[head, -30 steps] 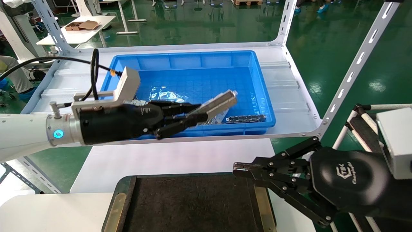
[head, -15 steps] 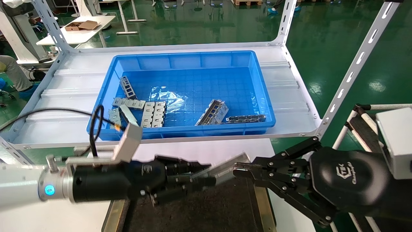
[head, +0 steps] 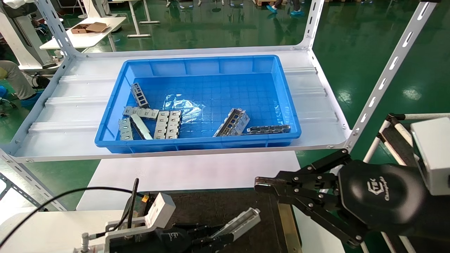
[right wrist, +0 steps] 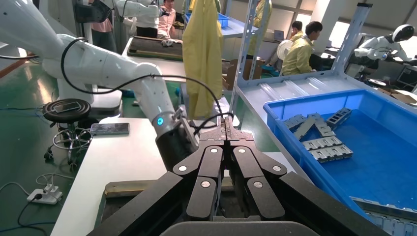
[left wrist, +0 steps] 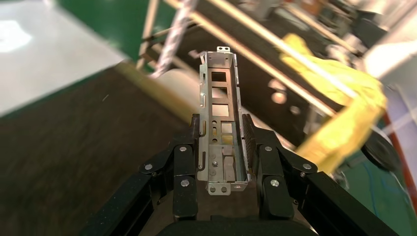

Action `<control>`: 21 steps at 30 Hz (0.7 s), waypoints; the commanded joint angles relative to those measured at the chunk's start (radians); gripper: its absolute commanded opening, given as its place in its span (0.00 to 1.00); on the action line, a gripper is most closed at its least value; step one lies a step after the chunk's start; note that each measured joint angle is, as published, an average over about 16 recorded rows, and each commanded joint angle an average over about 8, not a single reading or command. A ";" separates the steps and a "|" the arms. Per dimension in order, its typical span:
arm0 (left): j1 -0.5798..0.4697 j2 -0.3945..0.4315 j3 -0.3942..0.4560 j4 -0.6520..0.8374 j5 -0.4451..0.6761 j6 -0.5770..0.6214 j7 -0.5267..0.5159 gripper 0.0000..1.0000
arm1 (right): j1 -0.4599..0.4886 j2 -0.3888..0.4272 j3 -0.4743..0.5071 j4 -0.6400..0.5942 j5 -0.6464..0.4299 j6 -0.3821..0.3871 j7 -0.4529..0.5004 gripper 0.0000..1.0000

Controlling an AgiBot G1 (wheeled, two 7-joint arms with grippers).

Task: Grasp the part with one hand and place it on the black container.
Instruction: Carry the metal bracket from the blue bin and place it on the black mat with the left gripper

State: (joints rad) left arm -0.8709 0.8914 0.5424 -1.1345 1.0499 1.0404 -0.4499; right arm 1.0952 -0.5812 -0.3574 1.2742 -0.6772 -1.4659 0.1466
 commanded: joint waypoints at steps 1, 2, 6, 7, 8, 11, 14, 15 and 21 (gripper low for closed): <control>0.044 0.002 0.004 -0.026 0.017 -0.070 -0.031 0.00 | 0.000 0.000 0.000 0.000 0.000 0.000 0.000 0.00; 0.056 0.008 0.008 -0.032 0.024 -0.096 -0.042 0.00 | 0.000 0.000 0.000 0.000 0.000 0.000 0.000 0.00; 0.096 0.039 0.024 -0.044 0.059 -0.191 -0.080 0.00 | 0.000 0.000 0.000 0.000 0.000 0.000 0.000 0.00; 0.104 0.049 0.029 -0.044 0.067 -0.214 -0.089 0.00 | 0.000 0.000 0.000 0.000 0.000 0.000 0.000 0.00; 0.113 0.059 0.033 -0.044 0.075 -0.238 -0.098 0.00 | 0.000 0.000 0.000 0.000 0.000 0.000 0.000 0.00; 0.138 0.090 0.044 -0.036 0.096 -0.308 -0.125 0.00 | 0.000 0.000 0.000 0.000 0.000 0.000 0.000 0.00; 0.162 0.120 0.053 -0.026 0.114 -0.377 -0.151 0.00 | 0.000 0.000 0.000 0.000 0.000 0.000 0.000 0.00; 0.169 0.130 0.055 -0.022 0.119 -0.399 -0.159 0.00 | 0.000 0.000 0.000 0.000 0.000 0.000 0.000 0.00; 0.199 0.184 0.065 -0.008 0.148 -0.526 -0.203 0.00 | 0.000 0.000 0.000 0.000 0.000 0.000 0.000 0.00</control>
State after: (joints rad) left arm -0.6762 1.0756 0.6083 -1.1391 1.1984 0.5190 -0.6496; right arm 1.0953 -0.5811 -0.3577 1.2742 -0.6770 -1.4658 0.1465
